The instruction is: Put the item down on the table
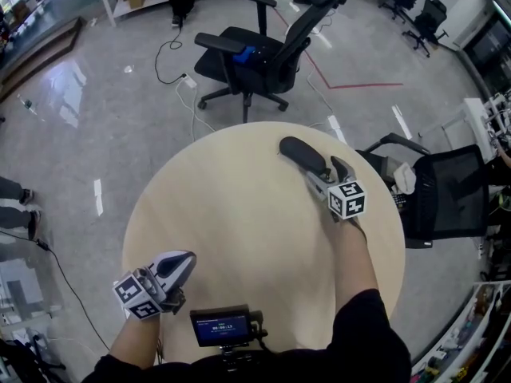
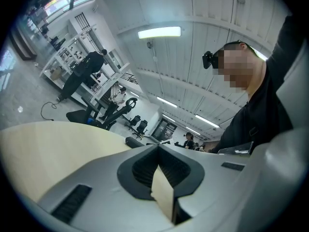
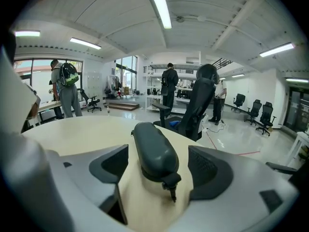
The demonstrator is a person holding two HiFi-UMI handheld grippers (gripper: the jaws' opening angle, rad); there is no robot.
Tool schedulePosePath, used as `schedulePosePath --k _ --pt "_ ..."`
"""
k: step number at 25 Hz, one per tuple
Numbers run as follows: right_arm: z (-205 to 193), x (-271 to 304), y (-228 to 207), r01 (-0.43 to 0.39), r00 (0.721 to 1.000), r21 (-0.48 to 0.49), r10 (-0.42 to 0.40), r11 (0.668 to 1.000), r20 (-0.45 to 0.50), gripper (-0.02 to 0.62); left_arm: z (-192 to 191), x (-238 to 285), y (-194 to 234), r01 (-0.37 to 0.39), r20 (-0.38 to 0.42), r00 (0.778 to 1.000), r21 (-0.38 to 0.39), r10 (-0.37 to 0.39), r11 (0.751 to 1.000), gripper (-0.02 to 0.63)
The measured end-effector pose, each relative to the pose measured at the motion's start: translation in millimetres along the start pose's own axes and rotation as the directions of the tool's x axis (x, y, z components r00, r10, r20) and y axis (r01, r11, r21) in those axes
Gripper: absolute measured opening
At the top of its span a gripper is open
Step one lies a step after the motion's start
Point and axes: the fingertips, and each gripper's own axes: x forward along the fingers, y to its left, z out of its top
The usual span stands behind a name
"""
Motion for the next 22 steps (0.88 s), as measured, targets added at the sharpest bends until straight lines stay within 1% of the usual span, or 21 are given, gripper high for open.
schedulePosePath --k 6,11,16,18,21,22 --pt "27 -45 5 0.018 0.999 0.019 -0.018 1.0 0.032 0.37 18 -10 -22 0.008 0.017 1.0 0.022 -0.008 1.0 0.002" --pt "60 -94 5 0.028 0.996 0.048 -0.032 0.998 0.089 0.37 59 -12 -55 0.039 0.096 0.995 0.018 -0.04 0.999 0.002" --pt "88 -150 23 0.002 0.992 0.081 -0.012 0.997 0.129 0.368 76 -32 -83 0.028 0.086 0.996 0.076 -0.034 0.997 0.002" --pt "99 -171 32 -0.013 0.99 0.084 0.001 0.996 0.138 0.368 79 -44 -86 0.013 0.072 0.997 0.115 -0.021 0.993 0.002" --pt "117 -203 46 -0.018 0.988 0.073 0.007 0.997 0.154 0.366 98 -53 -100 0.009 0.098 0.995 0.136 -0.023 0.991 0.002" --pt "122 -214 50 -0.015 0.987 0.068 0.004 0.998 0.161 0.323 106 -56 -106 0.012 0.111 0.993 0.136 -0.027 0.991 0.002"
